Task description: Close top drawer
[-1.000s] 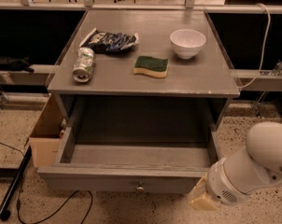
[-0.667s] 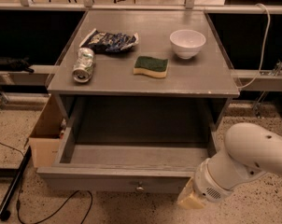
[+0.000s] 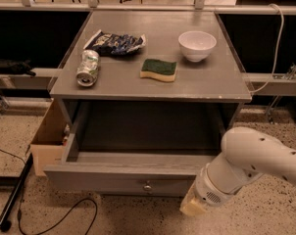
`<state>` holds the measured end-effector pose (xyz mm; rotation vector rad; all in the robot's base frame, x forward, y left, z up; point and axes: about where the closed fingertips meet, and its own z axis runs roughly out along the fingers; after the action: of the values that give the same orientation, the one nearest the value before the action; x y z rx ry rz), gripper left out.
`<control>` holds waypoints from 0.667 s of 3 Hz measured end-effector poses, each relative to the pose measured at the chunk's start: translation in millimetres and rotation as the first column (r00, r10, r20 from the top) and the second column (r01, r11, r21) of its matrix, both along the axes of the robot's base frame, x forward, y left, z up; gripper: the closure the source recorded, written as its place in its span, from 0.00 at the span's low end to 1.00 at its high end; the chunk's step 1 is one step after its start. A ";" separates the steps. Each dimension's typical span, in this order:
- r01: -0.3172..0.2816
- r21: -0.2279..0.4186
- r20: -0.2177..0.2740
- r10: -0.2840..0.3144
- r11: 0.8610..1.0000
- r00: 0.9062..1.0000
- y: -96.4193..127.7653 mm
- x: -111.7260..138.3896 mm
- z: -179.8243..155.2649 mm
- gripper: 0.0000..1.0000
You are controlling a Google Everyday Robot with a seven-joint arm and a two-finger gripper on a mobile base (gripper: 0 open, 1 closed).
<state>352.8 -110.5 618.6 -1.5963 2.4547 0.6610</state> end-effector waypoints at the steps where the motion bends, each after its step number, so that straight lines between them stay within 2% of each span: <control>1: 0.000 0.000 0.000 0.000 1.000 1.000 0.0 0.0 0.0 0.42; 2: 0.000 0.000 0.000 0.000 1.000 1.000 0.1 -0.1 0.1 0.19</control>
Offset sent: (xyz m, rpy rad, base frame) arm 0.0000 0.0000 0.0000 0.0000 0.0000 0.0000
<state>352.7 -110.4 618.6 -1.5964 2.4547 0.6605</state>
